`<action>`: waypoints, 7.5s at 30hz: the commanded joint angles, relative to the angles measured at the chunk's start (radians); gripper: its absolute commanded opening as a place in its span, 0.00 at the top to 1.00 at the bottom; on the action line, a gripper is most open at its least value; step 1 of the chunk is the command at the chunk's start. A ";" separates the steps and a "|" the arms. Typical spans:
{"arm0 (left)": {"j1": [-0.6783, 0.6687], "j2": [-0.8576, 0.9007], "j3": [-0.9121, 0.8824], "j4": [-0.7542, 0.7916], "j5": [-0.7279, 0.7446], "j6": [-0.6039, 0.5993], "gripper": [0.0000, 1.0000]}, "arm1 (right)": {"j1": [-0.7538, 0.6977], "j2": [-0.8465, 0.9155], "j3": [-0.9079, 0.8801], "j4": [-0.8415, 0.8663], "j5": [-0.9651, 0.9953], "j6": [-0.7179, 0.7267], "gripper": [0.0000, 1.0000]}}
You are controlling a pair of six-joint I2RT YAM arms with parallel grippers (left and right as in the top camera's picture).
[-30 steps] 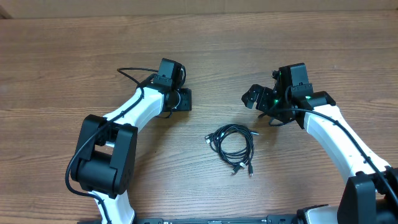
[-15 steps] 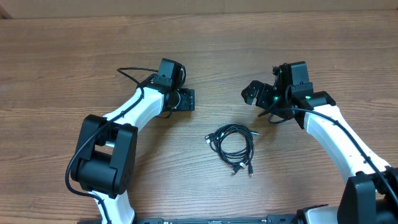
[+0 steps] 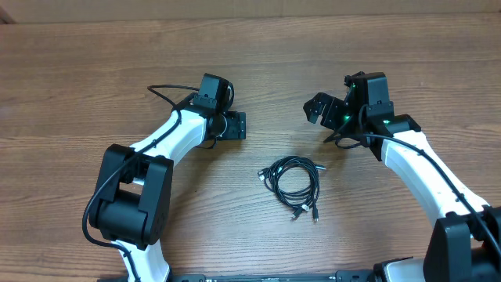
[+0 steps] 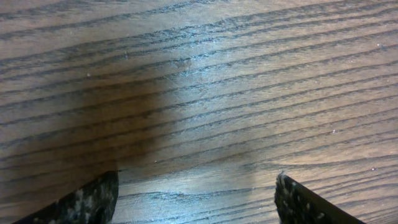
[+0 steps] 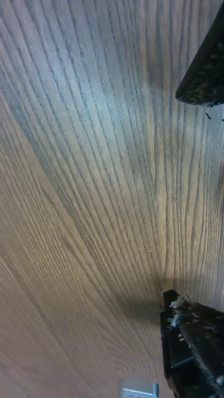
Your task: Untangle cables
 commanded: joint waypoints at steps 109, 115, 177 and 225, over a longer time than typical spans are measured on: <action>-0.207 0.014 0.142 -0.330 0.073 0.412 0.62 | 0.178 0.101 -0.183 -0.081 -0.233 0.222 0.65; -0.207 0.014 0.142 -0.298 -0.016 0.412 0.83 | 0.178 0.101 -0.183 -0.053 -0.218 0.222 0.63; -0.093 0.014 0.132 -0.399 0.350 0.721 0.69 | 0.190 0.101 -0.135 0.010 -0.320 0.428 0.63; -0.130 0.086 0.068 -0.244 0.196 0.727 0.88 | 0.236 0.101 -0.135 0.025 -0.215 0.584 0.64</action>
